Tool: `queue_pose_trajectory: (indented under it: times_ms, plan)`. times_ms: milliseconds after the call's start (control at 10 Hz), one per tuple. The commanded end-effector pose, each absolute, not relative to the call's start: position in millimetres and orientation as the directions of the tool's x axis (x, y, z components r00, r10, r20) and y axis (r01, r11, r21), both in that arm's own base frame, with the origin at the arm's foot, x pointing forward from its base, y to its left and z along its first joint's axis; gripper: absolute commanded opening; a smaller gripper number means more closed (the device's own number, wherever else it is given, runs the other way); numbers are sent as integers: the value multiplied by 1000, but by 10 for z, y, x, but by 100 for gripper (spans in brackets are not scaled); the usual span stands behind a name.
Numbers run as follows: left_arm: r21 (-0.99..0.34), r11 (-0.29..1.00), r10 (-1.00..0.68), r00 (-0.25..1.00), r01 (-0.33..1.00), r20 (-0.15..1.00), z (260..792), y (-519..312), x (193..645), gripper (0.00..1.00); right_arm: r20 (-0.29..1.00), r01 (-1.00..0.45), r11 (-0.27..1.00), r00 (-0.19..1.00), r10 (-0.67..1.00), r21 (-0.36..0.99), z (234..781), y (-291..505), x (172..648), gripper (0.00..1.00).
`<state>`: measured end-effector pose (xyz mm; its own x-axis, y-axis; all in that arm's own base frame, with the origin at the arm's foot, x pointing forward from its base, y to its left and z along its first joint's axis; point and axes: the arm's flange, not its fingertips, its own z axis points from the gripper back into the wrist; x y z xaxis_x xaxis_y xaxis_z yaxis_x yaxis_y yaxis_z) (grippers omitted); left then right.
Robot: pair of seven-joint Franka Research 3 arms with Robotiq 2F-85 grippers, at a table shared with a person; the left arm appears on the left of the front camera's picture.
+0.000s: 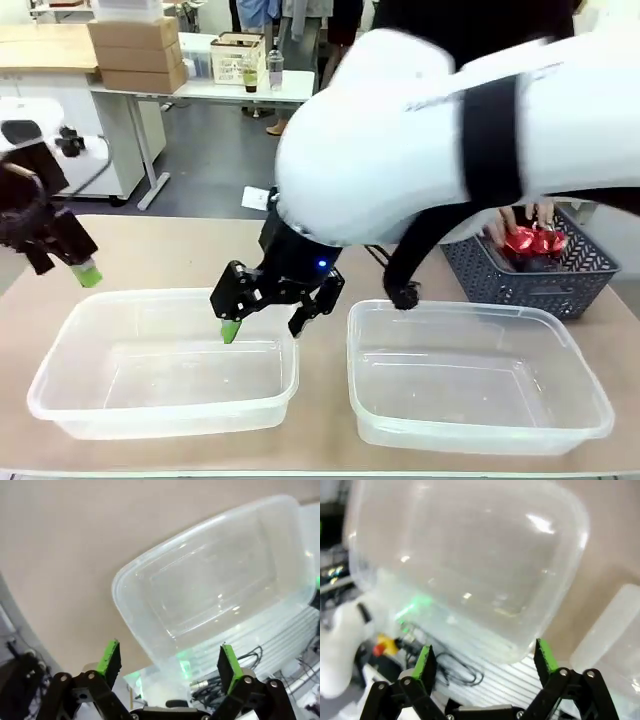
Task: Sort the waste into each basket.
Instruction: Pick up the Organizing box on the left side of the table and lift it.
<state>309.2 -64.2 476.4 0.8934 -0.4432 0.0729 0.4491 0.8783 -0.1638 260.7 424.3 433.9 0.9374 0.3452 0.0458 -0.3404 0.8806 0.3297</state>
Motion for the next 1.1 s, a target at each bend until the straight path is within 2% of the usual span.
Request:
queue_pose_trajectory:
  times_ms: [0, 100, 200, 300, 500, 600, 700, 800, 1000]
  plan:
    - [-144, 916, -374, 927, 374, 26, 3711, -717, 2726, 100, 66, -233, 951, 972, 224, 204, 4439, 4361, 2816, 100]
    - [-138, 920, -369, 929, 368, 20, 3607, -680, 2751, 100, 105, -215, 958, 975, 197, 190, 4551, 4228, 2843, 100]
    - [-477, 789, -452, 891, 386, -27, 3826, -525, 2916, 100, 53, -300, 916, 954, 297, 266, 4293, 4242, 2734, 100]
    - [-154, 907, -396, 918, 392, 7, 4360, -772, 3355, 100, 53, -300, 916, 954, 297, 266, 4293, 4242, 2734, 100]
    - [-154, 907, -396, 918, 392, 7, 4360, -772, 3355, 100, 53, -300, 916, 954, 297, 266, 4293, 4242, 2734, 100]
    - [-238, 886, -412, 911, 398, -12, 4221, -752, 3417, 100, 53, -300, 916, 954, 297, 266, 4293, 4242, 2734, 100]
    - [-118, 932, -343, 939, 343, 24, 4333, -688, 3374, 100, 52, -288, 928, 957, 284, 236, 4298, 4278, 2714, 100]
    - [-39, 965, -260, 965, 261, 18, 4335, -591, 3304, 100, 29, -263, 928, 964, 265, 263, 4191, 4275, 2775, 100]
    - [12, 988, -155, 987, 155, -38, 4104, -353, 3122, 100, 29, -257, 931, 966, 258, 260, 4071, 4299, 2841, 100]
